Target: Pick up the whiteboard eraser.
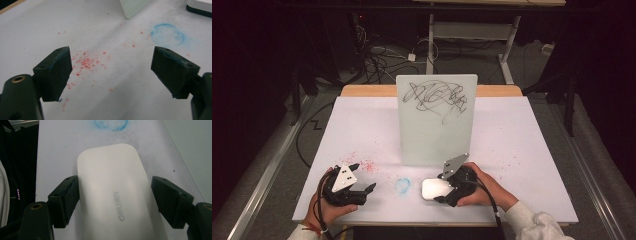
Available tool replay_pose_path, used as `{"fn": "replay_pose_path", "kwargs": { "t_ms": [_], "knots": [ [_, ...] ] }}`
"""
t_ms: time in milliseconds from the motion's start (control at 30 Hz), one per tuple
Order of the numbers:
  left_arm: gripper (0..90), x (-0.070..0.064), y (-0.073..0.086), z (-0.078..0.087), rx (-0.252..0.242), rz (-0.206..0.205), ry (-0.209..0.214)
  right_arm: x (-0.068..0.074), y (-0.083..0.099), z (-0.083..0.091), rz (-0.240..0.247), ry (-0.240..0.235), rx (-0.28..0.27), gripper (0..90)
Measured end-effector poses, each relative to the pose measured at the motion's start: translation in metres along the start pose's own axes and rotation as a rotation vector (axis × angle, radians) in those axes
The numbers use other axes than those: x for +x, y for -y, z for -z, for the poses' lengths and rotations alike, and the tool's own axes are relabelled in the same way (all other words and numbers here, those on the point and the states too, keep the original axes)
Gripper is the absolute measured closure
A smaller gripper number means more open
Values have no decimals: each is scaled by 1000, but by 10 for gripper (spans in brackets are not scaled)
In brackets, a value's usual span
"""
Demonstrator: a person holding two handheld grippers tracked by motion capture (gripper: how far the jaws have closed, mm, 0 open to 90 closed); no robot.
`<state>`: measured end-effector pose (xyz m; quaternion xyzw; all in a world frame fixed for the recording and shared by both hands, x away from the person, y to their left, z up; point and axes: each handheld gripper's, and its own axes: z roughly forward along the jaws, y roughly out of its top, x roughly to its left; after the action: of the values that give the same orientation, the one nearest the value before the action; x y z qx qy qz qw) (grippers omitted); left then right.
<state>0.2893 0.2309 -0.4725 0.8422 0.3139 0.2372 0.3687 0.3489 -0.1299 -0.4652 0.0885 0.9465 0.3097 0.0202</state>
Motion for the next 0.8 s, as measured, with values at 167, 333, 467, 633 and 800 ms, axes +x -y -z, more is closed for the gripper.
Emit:
{"fn": "replay_pose_path", "kwargs": {
  "t_ms": [167,333,467,633,800],
  "knots": [
    [168,-2,0,1,1,-7,0,1,1,2,23,-1,1,285],
    [168,-1,0,1,3,-5,-4,6,3,6,43,17,1,310],
    [169,-1,0,1,4,-7,-6,7,3,9,44,34,-15,311],
    [169,-1,0,1,1,-2,-7,9,3,19,41,70,-55,311],
    [169,1,0,-1,-1,3,-9,9,6,28,28,115,-97,311]
  ]
}}
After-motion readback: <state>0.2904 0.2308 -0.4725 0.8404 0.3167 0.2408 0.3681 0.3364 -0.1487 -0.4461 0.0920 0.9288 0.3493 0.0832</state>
